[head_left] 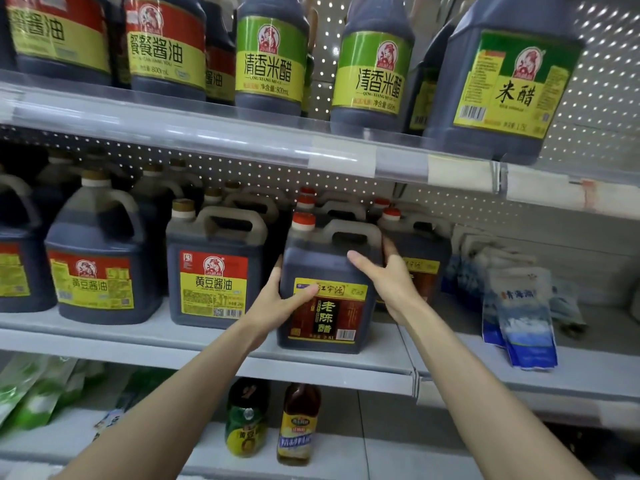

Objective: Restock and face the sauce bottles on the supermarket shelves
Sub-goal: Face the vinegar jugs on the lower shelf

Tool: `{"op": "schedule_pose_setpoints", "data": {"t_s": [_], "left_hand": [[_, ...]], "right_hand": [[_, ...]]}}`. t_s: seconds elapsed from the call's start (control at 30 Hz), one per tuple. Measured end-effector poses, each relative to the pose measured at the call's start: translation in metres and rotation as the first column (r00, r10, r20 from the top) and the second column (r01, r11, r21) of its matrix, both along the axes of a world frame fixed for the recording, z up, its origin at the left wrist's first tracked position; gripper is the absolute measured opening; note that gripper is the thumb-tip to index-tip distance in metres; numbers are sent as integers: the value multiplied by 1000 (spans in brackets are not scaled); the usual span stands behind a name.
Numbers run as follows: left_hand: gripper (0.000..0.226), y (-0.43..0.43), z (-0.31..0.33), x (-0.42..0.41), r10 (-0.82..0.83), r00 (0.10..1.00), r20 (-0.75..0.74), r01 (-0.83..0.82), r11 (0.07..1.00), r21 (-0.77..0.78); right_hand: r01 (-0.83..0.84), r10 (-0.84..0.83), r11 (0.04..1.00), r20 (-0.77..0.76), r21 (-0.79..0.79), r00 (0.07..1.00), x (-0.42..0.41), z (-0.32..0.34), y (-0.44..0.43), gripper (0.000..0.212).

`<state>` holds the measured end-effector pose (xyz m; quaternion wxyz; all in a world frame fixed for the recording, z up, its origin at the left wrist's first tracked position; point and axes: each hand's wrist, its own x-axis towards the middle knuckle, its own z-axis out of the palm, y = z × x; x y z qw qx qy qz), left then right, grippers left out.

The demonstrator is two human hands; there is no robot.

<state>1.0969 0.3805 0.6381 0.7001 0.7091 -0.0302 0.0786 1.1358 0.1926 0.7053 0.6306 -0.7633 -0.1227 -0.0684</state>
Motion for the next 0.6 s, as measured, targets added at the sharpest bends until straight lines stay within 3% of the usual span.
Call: {"op": "schedule_pose_setpoints", "data": {"t_s": [0.1, 0.37, 0.6], "left_hand": [[84, -1, -16, -6, 2, 1000, 10, -2, 999, 44], [91, 3, -40, -4, 28, 1000, 1, -28, 993, 113], [96, 12, -51, -1, 78, 997, 2, -77, 977, 198]], "right_hand": [[6, -7, 1000, -90, -5, 996, -5, -25, 0, 86], [-28, 39, 994, -96, 109, 995, -7, -83, 5, 58], [-58, 62, 997, -103, 47, 993, -10, -111, 3, 91]]}}
